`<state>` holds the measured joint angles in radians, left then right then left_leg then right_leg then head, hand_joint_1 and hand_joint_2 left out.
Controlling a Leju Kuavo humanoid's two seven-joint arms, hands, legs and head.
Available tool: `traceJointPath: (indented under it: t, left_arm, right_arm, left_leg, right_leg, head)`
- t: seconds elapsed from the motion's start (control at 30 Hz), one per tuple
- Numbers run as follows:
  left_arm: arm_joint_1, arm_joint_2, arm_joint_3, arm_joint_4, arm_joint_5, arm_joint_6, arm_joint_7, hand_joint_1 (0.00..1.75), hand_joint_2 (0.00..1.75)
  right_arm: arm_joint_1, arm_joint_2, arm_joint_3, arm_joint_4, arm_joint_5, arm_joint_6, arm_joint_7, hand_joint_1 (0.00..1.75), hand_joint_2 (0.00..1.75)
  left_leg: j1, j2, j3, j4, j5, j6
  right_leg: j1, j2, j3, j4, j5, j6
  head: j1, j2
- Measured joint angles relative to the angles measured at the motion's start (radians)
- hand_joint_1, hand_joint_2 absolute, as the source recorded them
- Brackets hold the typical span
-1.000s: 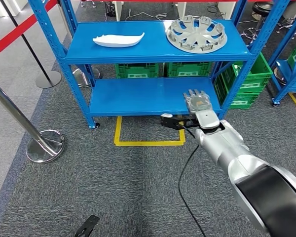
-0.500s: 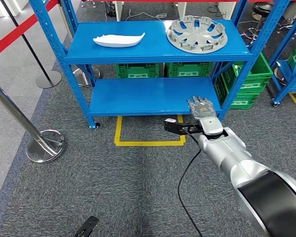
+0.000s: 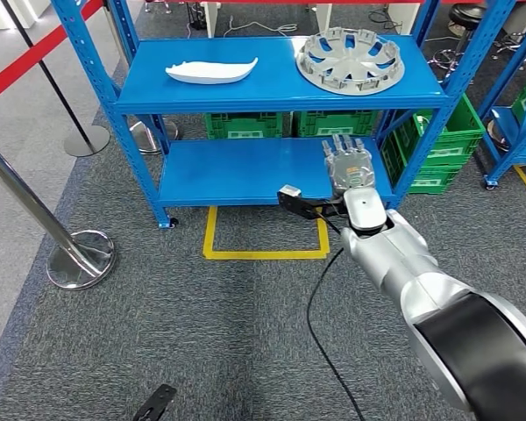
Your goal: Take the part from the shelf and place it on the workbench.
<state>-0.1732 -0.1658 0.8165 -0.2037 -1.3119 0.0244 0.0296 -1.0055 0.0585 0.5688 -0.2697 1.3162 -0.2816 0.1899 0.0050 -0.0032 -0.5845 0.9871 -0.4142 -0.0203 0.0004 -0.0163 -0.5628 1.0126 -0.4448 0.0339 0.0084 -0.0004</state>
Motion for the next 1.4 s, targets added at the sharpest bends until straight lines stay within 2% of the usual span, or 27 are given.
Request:
traceJointPath:
  t: [0.23,0.43,0.57,0.83,1.1,1.4]
  left_arm:
    - [0.000,0.000,0.006,0.000,-0.005,0.001,0.001,0.00,1.75]
    - [0.000,0.000,0.016,0.000,-0.007,0.002,0.002,0.00,1.75]
    - [-0.002,0.000,0.016,0.000,-0.017,0.002,0.008,0.00,0.00]
    - [-0.005,-0.001,0.016,0.000,-0.029,-0.007,0.020,0.00,0.00]
    - [-0.005,-0.001,0.016,0.000,-0.026,-0.020,0.021,0.00,0.00]
    - [0.000,0.005,0.021,0.000,-0.012,-0.021,-0.002,0.00,0.00]
  right_arm:
    - [0.006,0.002,-0.006,0.000,-0.004,-0.011,0.029,0.00,1.75]
    - [0.012,0.002,-0.018,0.001,-0.008,0.073,0.057,0.00,1.75]
    - [0.019,-0.006,-0.029,0.003,-0.003,0.120,0.107,0.00,1.75]
    - [0.039,-0.037,-0.051,0.005,0.002,0.149,0.154,0.00,1.75]
    - [0.039,-0.038,-0.067,0.005,0.015,0.146,0.149,0.00,1.75]
    - [0.009,0.015,-0.067,0.003,0.039,0.120,0.089,0.00,1.75]
  left_leg:
    - [0.000,0.000,0.000,0.000,0.000,0.000]
    - [0.000,0.000,0.000,0.000,0.000,0.000]
    - [0.000,0.000,0.000,0.000,0.000,0.000]
    - [-0.001,0.000,-0.001,0.000,0.000,0.000]
    - [0.000,0.000,-0.001,0.000,0.000,0.000]
    - [-0.007,0.000,-0.003,0.002,-0.002,0.004]
  right_leg:
    - [0.000,0.000,0.000,0.000,0.000,0.000]
    - [0.000,0.000,0.000,0.000,0.000,0.000]
    - [0.000,0.000,-0.001,0.000,0.000,0.000]
    - [-0.001,0.002,-0.001,0.000,0.000,0.000]
    - [0.000,0.001,-0.001,0.000,0.000,0.000]
    - [-0.006,-0.001,-0.002,-0.001,0.001,0.004]
  head:
    - [0.000,0.000]
    - [0.000,0.000]
    - [0.000,0.000]
    - [0.000,0.000]
    - [0.000,0.000]
    - [0.000,0.000]
